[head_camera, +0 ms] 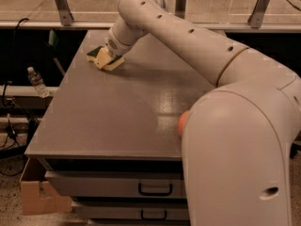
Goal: Move sponge near apple
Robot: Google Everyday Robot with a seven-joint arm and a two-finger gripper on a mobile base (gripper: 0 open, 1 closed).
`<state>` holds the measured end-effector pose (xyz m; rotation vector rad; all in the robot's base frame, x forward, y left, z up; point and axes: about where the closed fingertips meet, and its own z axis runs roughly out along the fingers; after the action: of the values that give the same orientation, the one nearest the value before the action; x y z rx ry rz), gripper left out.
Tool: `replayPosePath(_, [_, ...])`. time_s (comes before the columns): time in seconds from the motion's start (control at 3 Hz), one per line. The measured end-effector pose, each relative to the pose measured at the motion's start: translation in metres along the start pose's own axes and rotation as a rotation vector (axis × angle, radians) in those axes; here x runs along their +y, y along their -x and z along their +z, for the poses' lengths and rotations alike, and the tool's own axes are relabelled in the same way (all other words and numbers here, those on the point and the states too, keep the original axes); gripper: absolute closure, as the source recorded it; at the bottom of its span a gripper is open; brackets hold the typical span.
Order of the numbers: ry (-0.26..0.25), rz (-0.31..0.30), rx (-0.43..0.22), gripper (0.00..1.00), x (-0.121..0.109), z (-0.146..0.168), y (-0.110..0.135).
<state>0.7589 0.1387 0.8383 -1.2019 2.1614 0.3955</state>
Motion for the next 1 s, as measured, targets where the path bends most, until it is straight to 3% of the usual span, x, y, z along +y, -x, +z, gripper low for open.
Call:
replayPosePath(0.33, [-0.010, -0.032, -0.017, 0.87, 0.005, -0.013, 0.002])
replayPosePath(0.67, [-0.025, -0.080, -0.040, 1.00, 0.012, -0.040, 0.008])
replayPosePath(1.0, [-0.002, -0.133, -0.054, 1.00, 0.022, -0.076, 0.004])
